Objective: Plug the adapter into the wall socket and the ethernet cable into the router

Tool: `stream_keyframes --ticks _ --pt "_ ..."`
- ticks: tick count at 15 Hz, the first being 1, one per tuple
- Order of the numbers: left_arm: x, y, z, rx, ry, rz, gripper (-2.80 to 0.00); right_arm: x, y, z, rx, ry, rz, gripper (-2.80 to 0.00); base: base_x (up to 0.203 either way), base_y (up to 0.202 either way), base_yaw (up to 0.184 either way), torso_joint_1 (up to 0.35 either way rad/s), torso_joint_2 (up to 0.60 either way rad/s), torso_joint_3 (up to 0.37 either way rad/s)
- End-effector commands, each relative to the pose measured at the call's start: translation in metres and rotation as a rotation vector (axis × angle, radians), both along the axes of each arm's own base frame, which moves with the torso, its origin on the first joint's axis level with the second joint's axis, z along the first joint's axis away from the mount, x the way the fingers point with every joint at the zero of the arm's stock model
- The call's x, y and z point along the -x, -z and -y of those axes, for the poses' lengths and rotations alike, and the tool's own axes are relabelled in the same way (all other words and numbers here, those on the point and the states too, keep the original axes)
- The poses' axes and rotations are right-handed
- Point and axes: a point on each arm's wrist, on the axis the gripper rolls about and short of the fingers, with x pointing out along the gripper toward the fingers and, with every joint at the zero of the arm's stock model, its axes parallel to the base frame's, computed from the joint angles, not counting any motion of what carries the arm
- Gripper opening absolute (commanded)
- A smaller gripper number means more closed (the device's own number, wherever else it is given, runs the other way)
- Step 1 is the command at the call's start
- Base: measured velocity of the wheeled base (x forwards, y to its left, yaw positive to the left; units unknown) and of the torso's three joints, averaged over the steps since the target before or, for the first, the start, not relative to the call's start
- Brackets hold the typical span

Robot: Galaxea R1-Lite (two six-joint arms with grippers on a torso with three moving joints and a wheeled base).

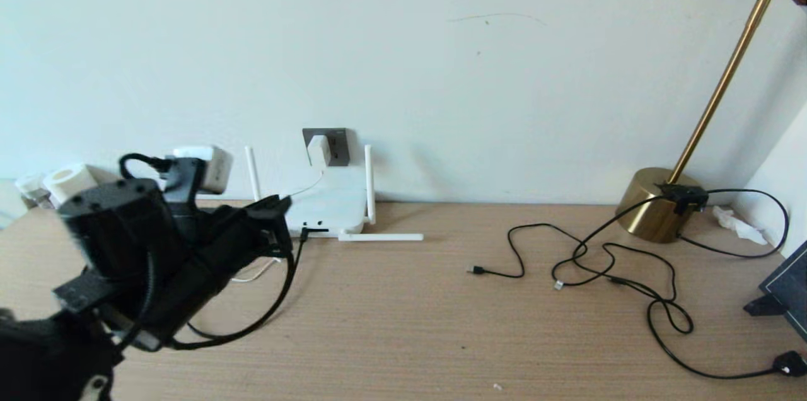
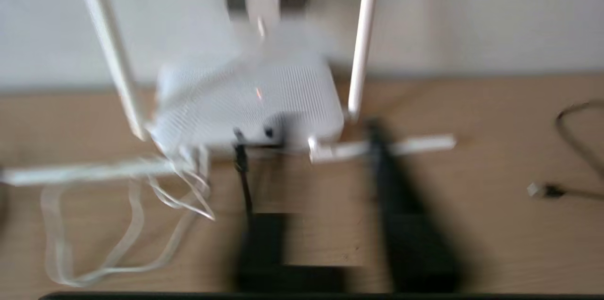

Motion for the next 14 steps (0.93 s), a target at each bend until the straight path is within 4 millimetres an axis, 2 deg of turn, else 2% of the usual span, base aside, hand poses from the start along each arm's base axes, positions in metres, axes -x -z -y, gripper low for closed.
stream_keyframes --ticks 1,3,4,5,6,7,8,9,10,12,14 --pt "0.046 -0.052 -0.019 0.063 -0.008 0.156 -2.80 0.000 0.000 0.000 0.001 -0.001 -0.001 -2.80 0.000 0.000 0.000 0.000 0.00 0.000" --pt "0.101 -0.072 -0.043 0.069 -0.027 0.200 -2.80 0.000 0.000 0.000 0.001 -0.001 -0.001 -2.80 0.000 0.000 0.000 0.000 0.00 0.000" --pt "0.134 -0.069 -0.057 0.064 -0.031 0.205 -2.80 0.000 0.000 0.000 0.001 -0.001 -0.002 -2.80 0.000 0.000 0.000 0.000 0.00 0.000" --pt "0.163 -0.056 -0.070 0.047 -0.027 0.190 -2.80 0.000 0.000 0.000 0.000 -0.001 -0.002 -2.80 0.000 0.000 0.000 0.000 0.00 0.000" --pt "0.187 -0.031 -0.080 0.014 -0.005 0.148 -2.80 0.000 0.000 0.000 0.000 -0.001 0.000 -2.80 0.000 0.000 0.000 0.000 0.00 0.000" --pt "0.203 0.007 -0.086 -0.038 0.040 0.062 -2.80 0.000 0.000 0.000 0.001 -0.001 -0.002 -2.80 0.000 0.000 0.000 0.000 0.00 0.000" --pt "0.214 0.045 -0.090 -0.091 0.090 -0.048 -2.80 0.000 0.000 0.000 0.003 -0.001 -0.002 -2.80 0.000 0.000 0.000 0.000 0.00 0.000" --pt "0.222 0.074 -0.092 -0.132 0.129 -0.158 -2.80 0.000 0.000 0.000 0.001 -0.001 -0.002 -2.80 0.000 0.000 0.000 0.000 0.00 0.000" --pt "0.229 0.095 -0.095 -0.164 0.149 -0.261 -2.80 0.000 0.000 0.000 0.000 -0.001 -0.001 -2.80 0.000 0.000 0.000 0.000 0.00 0.000" --pt "0.237 0.102 -0.097 -0.158 0.049 -0.325 -2.80 0.000 0.000 0.000 -0.011 0.000 0.000 -2.80 0.000 0.000 0.000 0.000 0.00 0.000" --pt "0.243 0.102 -0.097 -0.130 -0.134 -0.296 -2.80 0.000 0.000 0.000 -0.012 0.002 0.000 -2.80 0.000 0.000 0.000 0.000 0.00 0.000"
